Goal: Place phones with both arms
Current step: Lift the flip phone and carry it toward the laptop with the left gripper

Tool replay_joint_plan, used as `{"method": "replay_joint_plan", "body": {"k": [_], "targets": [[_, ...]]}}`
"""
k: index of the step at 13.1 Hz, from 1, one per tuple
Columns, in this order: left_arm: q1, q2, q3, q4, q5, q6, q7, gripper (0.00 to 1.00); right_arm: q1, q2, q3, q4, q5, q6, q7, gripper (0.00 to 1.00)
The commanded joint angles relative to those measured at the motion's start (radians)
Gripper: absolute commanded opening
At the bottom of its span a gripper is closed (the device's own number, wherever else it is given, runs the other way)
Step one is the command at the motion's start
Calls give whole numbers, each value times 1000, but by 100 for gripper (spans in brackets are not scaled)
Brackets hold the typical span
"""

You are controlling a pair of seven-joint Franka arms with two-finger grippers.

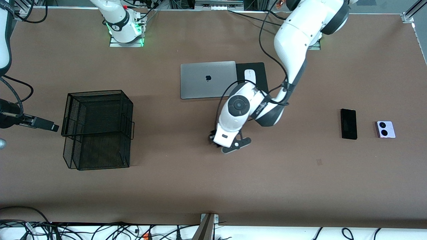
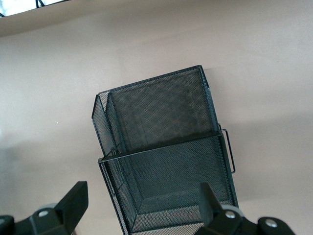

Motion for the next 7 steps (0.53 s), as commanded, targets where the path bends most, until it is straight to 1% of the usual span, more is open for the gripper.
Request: {"method": "replay_joint_plan", "body": {"k": [1, 2, 4, 6, 7], "targets": [[-60, 87, 13, 78, -24, 177, -87, 8, 13, -1, 4, -16, -2, 5, 16, 100], [-80, 103, 14, 79, -24, 211, -85, 8, 16, -1, 4, -22, -5, 9, 16, 100], [-107, 115, 16, 81, -21, 243, 9, 7, 25, -1, 9, -41, -5, 32, 16, 100], [-130, 117, 11, 82, -21, 248, 91, 6, 39, 2, 9, -44, -9, 35, 12, 100], [-138, 117, 13, 82, -21, 248, 125, 4, 45, 2, 9, -45, -11, 46, 16, 100]]}}
